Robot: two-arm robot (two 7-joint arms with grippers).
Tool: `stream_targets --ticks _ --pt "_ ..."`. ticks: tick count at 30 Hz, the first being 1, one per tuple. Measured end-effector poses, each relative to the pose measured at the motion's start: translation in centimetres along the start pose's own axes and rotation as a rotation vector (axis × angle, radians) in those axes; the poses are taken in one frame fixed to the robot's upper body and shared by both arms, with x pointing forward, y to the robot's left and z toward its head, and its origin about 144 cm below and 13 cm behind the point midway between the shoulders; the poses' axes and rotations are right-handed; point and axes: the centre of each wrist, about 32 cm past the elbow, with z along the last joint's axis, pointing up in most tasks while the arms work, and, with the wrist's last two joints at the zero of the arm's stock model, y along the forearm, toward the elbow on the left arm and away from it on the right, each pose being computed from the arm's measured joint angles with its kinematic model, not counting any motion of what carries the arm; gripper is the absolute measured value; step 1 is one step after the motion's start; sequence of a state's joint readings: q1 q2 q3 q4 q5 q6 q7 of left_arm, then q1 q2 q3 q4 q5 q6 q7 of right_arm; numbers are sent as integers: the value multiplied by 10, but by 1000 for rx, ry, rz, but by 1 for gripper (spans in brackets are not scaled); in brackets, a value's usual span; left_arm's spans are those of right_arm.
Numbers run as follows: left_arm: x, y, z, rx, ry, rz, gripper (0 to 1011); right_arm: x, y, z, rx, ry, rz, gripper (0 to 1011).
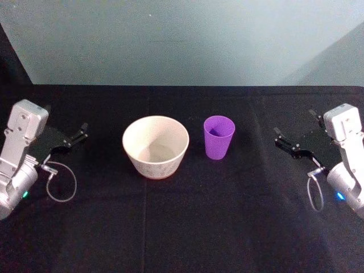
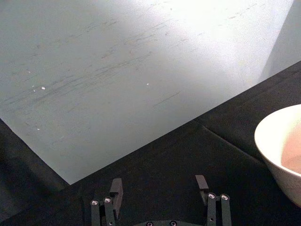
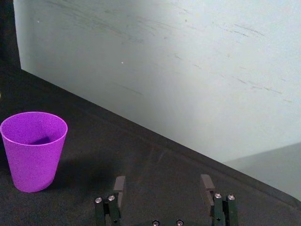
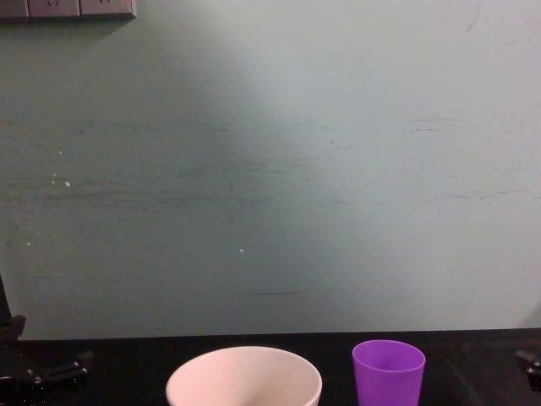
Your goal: Pick up the cup and pour the mung beans from the cup into the bowl.
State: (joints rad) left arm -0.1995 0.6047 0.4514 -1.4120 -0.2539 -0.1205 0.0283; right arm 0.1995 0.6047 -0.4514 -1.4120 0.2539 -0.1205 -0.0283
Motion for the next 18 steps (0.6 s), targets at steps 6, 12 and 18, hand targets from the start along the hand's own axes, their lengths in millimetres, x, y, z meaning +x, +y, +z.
stream_targets --ticks 6,12,18 --pt "0 0 0 0 0 0 1000 0 0 0 0 0 0 1002" --pt "0 0 0 0 0 0 1000 0 0 0 0 0 0 1002" --pt "0 0 0 0 0 0 1000 0 0 0 0 0 0 1002"
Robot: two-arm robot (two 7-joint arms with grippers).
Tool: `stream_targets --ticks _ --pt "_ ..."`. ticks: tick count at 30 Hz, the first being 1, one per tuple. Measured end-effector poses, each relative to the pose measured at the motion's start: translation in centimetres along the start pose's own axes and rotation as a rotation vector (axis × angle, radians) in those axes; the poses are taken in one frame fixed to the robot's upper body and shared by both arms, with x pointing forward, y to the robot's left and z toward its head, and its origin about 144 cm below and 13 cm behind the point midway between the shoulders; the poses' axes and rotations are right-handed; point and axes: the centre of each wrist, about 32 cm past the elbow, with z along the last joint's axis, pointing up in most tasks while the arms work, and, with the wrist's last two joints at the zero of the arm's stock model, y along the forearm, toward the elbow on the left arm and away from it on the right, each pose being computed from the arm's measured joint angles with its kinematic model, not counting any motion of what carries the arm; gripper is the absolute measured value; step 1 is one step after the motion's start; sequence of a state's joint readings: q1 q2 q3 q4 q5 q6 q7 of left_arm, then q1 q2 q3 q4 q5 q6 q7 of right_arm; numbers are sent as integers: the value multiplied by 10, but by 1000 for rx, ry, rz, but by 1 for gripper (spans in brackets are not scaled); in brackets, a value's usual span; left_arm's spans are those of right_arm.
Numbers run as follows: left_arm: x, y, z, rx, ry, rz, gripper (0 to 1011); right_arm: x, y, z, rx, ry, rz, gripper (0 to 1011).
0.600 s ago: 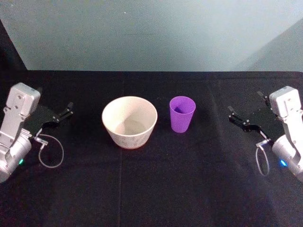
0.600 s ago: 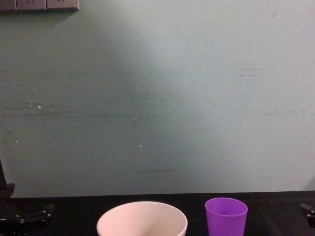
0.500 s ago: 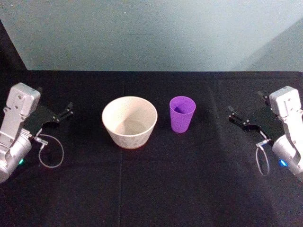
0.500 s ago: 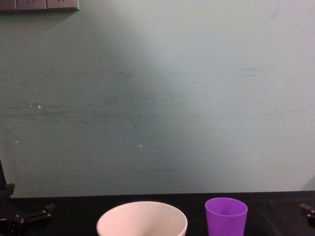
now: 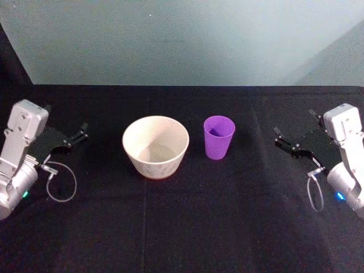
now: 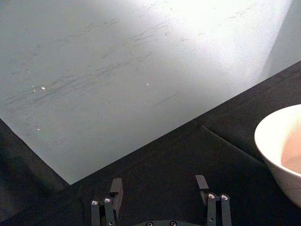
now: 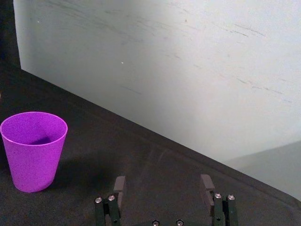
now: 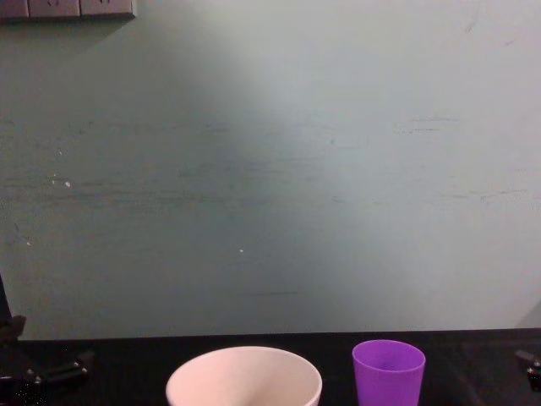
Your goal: Pick up the cup and pour the mung beans from the cup into the bowl.
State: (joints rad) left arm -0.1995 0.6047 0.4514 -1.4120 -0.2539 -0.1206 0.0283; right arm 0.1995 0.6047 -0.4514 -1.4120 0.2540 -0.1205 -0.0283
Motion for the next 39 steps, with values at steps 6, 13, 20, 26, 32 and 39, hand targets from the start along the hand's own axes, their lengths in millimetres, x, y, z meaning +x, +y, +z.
stream_targets --ticks 6,13,20,26,32,39 --pt "0 0 0 0 0 0 1000 0 0 0 0 0 0 1003" --pt "0 0 0 0 0 0 1000 0 0 0 0 0 0 1003" --pt "0 0 0 0 0 0 1000 0 0 0 0 0 0 1002" --pt "0 0 0 0 0 0 1000 0 0 0 0 0 0 1002" --pt "0 0 0 0 0 0 1000 0 0 0 0 0 0 1003" --pt "0 0 0 0 0 0 1000 0 0 0 0 0 0 1002"
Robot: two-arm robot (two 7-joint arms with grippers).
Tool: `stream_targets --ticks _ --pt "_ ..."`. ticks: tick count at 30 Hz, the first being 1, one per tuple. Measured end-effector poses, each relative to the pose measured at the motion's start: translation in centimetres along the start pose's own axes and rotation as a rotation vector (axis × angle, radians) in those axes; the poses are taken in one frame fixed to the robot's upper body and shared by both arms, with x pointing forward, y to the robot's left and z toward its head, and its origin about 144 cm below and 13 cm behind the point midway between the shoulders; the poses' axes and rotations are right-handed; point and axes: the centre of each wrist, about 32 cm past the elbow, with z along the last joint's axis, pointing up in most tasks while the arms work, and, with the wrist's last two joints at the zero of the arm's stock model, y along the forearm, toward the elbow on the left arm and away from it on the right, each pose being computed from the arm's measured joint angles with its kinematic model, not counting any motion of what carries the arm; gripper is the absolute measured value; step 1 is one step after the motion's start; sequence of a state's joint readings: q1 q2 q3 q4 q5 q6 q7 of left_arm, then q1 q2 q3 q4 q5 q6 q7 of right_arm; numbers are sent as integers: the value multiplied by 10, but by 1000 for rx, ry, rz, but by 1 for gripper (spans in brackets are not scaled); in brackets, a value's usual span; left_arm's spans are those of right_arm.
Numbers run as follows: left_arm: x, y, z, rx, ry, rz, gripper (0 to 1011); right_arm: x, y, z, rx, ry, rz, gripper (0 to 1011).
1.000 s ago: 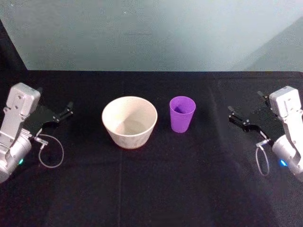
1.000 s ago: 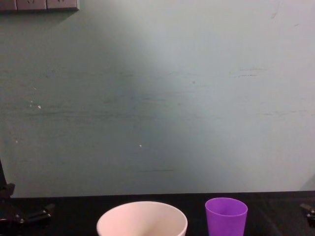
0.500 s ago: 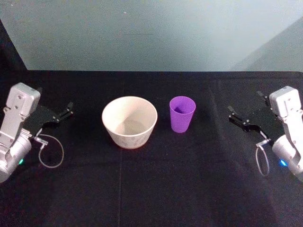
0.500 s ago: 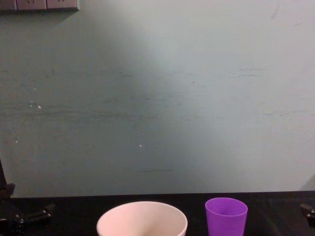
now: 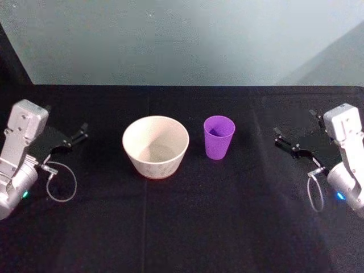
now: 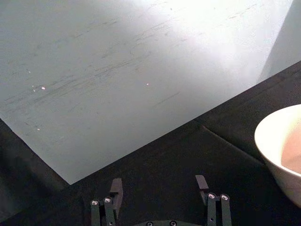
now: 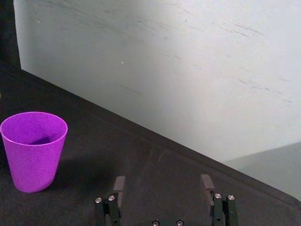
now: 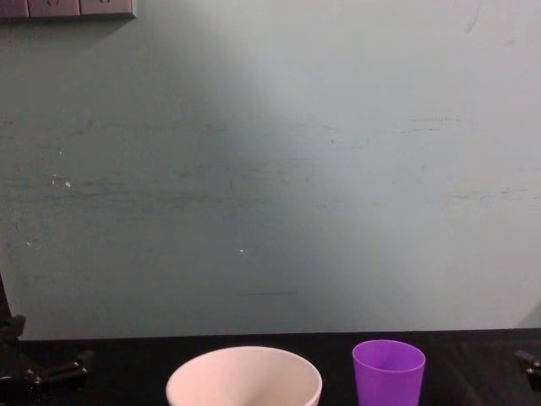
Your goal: Pick up the cup and pour the mung beans from the cup into the bowl.
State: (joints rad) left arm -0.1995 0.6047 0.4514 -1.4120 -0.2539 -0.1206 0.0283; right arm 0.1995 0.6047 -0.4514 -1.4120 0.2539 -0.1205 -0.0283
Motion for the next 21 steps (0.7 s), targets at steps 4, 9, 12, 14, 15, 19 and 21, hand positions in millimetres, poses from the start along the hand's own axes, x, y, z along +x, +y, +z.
stream_targets --ticks 4,9,12,14,15,19,21 --pt "0 0 0 0 0 0 1000 0 0 0 0 0 0 1003" --pt "0 0 0 0 0 0 1000 -1 -2 2 -6 -15 8 1002" --pt "0 0 0 0 0 0 1000 -5 -5 4 -24 -36 30 1002" --pt "0 0 0 0 0 0 1000 -10 -8 7 -34 -43 59 1003" --pt "0 0 0 0 0 0 1000 -11 -9 7 -38 -43 68 1002" --pt "0 0 0 0 0 0 1000 -18 -12 8 -41 -29 120 1003" --pt "0 0 0 0 0 0 1000 -23 -12 8 -28 0 156 1002"
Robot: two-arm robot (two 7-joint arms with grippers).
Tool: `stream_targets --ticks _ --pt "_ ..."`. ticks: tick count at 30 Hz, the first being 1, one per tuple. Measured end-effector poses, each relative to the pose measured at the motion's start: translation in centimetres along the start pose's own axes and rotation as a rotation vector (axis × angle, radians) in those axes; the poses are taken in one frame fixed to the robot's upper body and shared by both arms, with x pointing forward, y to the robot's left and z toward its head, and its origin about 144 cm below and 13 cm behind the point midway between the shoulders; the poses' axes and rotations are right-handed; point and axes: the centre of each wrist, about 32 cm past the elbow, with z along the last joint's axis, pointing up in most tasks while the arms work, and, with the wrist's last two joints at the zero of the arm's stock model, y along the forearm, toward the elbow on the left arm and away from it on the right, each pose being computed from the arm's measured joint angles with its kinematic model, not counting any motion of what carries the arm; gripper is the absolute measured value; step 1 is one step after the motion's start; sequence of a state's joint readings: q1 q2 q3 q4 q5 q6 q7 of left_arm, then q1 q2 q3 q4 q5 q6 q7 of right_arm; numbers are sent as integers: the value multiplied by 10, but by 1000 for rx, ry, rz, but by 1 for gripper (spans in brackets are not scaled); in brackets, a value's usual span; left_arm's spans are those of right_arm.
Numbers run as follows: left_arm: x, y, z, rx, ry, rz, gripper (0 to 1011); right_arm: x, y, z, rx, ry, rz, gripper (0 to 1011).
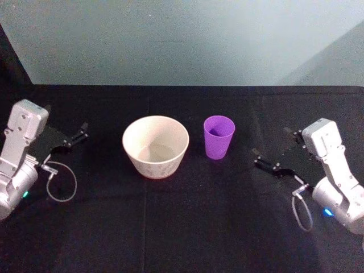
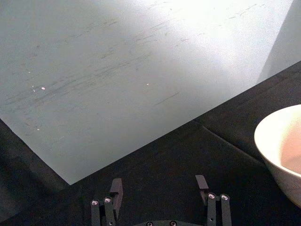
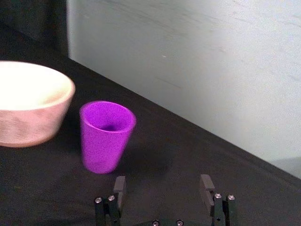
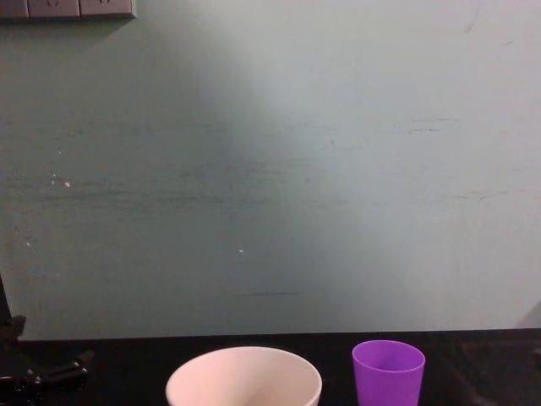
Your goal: Pick up the cup and pour the mung beans from the cup into the bowl.
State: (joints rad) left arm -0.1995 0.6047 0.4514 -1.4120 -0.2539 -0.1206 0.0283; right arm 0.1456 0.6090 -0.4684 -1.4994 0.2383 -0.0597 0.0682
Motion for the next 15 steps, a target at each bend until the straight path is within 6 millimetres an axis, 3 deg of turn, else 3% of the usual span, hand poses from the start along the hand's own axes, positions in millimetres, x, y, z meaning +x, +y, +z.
stream_targets --ticks 6,15 --pt "0 0 0 0 0 0 1000 -6 6 -3 30 62 70 1002" --pt "0 0 0 0 0 0 1000 -8 31 -7 73 154 164 1002"
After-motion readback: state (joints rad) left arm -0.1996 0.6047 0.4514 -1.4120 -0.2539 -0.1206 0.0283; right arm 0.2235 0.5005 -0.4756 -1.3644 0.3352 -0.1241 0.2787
